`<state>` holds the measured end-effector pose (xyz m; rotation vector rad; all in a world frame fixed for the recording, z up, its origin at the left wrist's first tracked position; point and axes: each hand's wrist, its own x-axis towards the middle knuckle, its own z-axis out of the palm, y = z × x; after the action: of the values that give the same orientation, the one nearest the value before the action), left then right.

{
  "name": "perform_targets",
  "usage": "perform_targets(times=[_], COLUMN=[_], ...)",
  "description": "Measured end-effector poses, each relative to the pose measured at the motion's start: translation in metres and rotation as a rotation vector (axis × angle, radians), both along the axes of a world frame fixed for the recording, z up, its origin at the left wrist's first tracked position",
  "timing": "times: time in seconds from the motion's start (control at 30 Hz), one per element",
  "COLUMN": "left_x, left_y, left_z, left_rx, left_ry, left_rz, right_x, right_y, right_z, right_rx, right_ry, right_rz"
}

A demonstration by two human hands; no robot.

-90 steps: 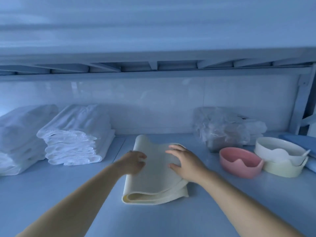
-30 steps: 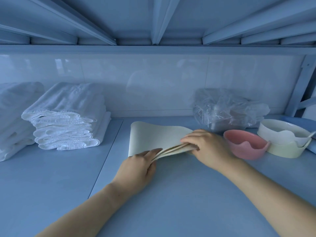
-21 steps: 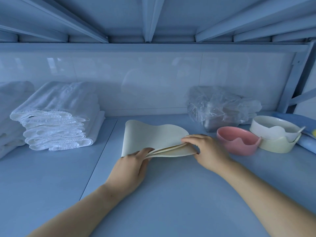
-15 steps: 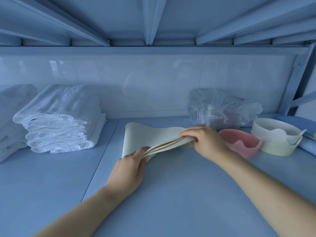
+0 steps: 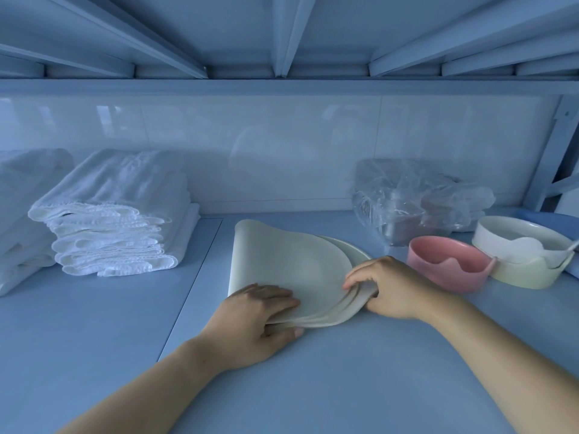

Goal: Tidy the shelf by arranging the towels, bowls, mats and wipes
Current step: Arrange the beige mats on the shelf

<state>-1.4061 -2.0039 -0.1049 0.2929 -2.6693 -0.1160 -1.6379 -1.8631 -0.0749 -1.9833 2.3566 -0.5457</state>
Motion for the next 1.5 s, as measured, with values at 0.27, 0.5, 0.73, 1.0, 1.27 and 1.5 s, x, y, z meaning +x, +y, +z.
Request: perform_targets(times=[0.27,0.5,0.73,1.0,1.27,1.5], left_x=[0.006,0.008,0.010,0.009,0.010,0.006], left_y=[-0.013,-0.020,-0.019,-0.018,-0.019,-0.008], left_z=[-0.001,0.006,0.008,0.007,0.007,0.001], left_rx=[0.091,0.187,0.116,0.098,0.136,-0.016], left_ry=[0.002,-0.042,-0.041,-0.037,-0.101,-0.011], left_rz=[-0.007,0.052,0.087,0.052,0.023,-0.039], right_x=[0.023,0.030,0.037,0.046,0.050,0.048], right_y=[0.000,-0.006,-0.009,-0.014,-0.022,-0.022], right_z=[-0.001,-0.009,-0.021,-0.023,-0.026,-0.027], right_rx=[0.081,-0.014,-0.089,-0.171,-0.236,-0.357], right_ry=[-0.106,-0.142,-0.062,0.040,0.115,0.138], right_rz=[0.043,0.085,0.129,0.135,0.082,0.076])
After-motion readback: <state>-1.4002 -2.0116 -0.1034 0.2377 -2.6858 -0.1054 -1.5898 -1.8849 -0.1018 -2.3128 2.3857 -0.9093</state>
